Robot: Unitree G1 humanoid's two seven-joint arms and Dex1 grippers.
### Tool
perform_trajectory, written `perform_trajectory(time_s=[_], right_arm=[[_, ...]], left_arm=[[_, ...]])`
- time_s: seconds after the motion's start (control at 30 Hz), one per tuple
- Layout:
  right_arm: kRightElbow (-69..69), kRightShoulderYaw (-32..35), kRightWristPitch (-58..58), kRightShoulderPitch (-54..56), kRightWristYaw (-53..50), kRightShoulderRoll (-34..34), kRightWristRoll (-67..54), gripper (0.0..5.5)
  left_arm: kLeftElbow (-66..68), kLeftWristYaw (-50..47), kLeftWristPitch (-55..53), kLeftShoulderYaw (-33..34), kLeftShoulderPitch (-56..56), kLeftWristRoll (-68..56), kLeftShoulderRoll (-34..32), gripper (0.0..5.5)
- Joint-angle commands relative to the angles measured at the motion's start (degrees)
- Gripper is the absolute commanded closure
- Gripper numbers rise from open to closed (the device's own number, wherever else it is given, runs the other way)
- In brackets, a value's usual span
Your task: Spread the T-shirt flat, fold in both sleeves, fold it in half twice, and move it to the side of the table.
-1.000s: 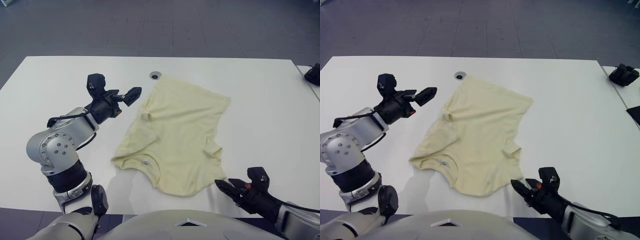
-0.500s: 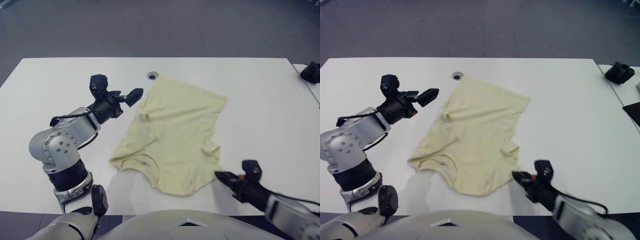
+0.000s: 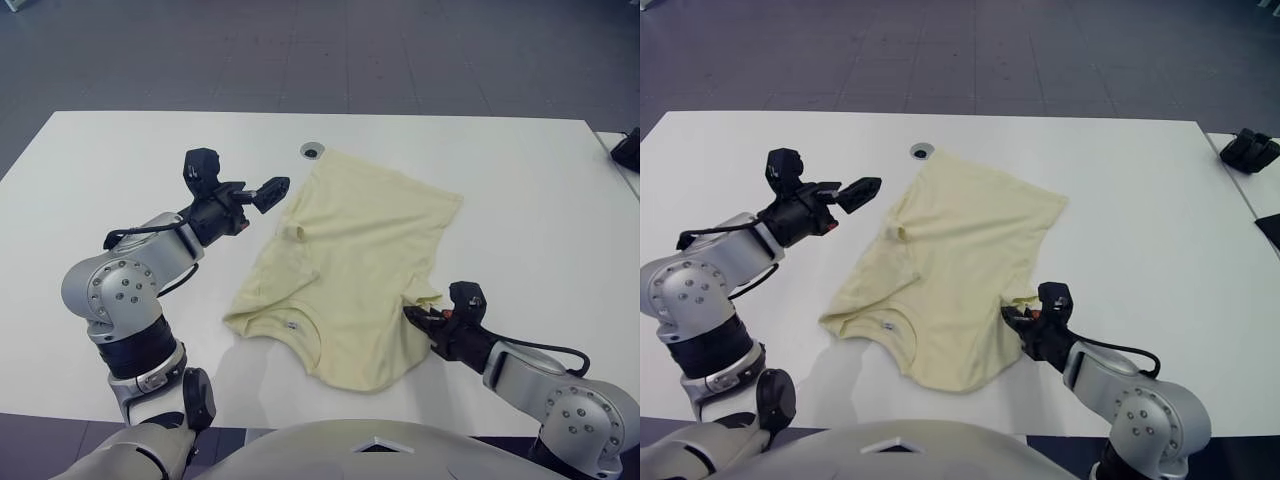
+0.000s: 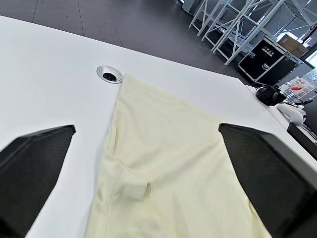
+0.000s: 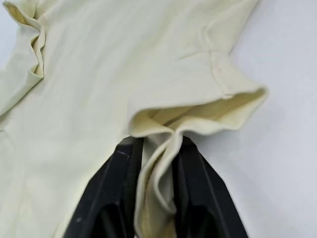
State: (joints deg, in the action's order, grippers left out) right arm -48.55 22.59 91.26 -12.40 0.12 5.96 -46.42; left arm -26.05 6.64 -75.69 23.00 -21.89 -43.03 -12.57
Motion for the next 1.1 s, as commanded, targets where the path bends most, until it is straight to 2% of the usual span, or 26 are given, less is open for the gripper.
perform_trajectory(time_s=[0.03, 0.1, 0.3, 0.43, 0.53, 0.67, 1.1], right_arm=[[-0.30, 1.75, 1.19, -1.22, 0.57, 2.26, 0.03, 5.23], [-0.28, 2.26, 1.20, -1.06, 1.06, 3.29, -0.32, 5.48], [0.78, 5.72, 1.20, -0.80, 3.68, 9.46, -2.32, 5.48], [7.49, 8.17, 1.06, 5.15, 4.63, 13.68, 0.84, 5.48], [14.50, 7.55, -0.73, 11.77, 5.38, 17.36, 4.09, 5.48], [16.47, 7.93, 0.15, 16.41, 6.81, 19.73, 5.65, 5.48], [9.67, 7.67, 1.23, 9.22, 8.05, 25.06, -5.76, 5.48]], left_arm=[[-0.24, -0.32, 0.08, 0.29, -0.30, -0.27, -0.71, 0.10], [-0.56, -0.51, 0.12, 0.43, -0.03, -0.30, -0.51, 0.10], [-1.11, -0.86, 0.27, 0.87, 0.54, -0.30, -0.36, 0.10], [-1.34, -1.01, 0.46, 0.11, 0.90, -0.23, 0.35, 0.10], [-1.22, -1.00, 0.70, -0.17, 0.87, -0.30, 0.32, 0.10], [-1.00, -0.90, 0.96, -0.52, 0.81, -0.28, 0.13, 0.10], [-5.55, -3.87, 0.36, 1.67, 4.68, -1.13, 2.44, 0.10]])
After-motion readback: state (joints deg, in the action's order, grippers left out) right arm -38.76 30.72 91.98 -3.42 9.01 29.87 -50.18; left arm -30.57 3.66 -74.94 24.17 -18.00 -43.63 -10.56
